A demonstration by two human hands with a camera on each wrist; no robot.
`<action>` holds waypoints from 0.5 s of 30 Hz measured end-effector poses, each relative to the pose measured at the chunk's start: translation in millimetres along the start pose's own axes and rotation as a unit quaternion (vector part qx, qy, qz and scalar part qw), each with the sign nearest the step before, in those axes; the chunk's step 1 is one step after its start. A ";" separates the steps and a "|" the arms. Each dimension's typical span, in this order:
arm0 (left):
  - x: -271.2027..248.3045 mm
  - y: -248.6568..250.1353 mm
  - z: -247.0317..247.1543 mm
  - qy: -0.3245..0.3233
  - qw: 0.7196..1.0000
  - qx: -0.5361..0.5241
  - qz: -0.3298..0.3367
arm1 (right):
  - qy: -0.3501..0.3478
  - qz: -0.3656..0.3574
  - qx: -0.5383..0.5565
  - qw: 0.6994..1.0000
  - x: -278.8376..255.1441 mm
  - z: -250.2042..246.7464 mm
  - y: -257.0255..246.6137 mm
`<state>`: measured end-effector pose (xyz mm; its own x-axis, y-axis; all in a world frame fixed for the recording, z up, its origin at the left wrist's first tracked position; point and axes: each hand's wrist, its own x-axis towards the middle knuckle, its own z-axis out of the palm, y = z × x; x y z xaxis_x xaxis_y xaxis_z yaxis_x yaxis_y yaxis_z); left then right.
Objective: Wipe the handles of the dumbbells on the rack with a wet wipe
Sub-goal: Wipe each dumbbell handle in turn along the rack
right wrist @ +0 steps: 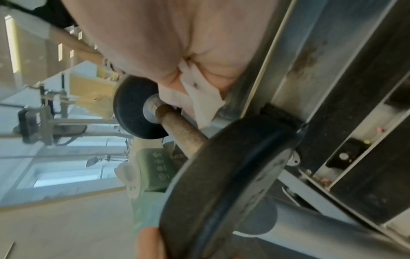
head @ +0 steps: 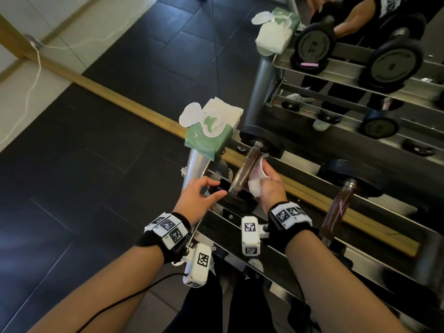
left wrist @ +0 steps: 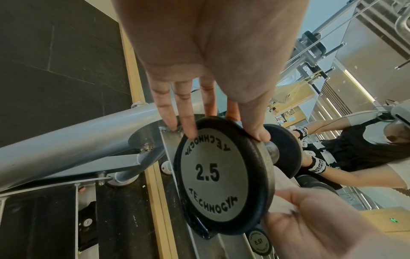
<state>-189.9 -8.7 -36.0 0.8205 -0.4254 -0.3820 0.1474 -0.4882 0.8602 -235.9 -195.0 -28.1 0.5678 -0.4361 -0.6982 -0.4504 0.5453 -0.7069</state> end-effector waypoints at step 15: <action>6.5 -7.3 -4.0 0.001 0.998 0.056 0.000 | 0.009 0.015 -0.104 0.994 -2.9 -16.8 -9.4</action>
<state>-183.5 -4.8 -43.4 0.8214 -0.4245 -0.3809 0.0846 -0.5698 0.8174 -244.9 -210.9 -21.4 0.5397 -0.4353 -0.7206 -0.6015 0.3994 -0.6918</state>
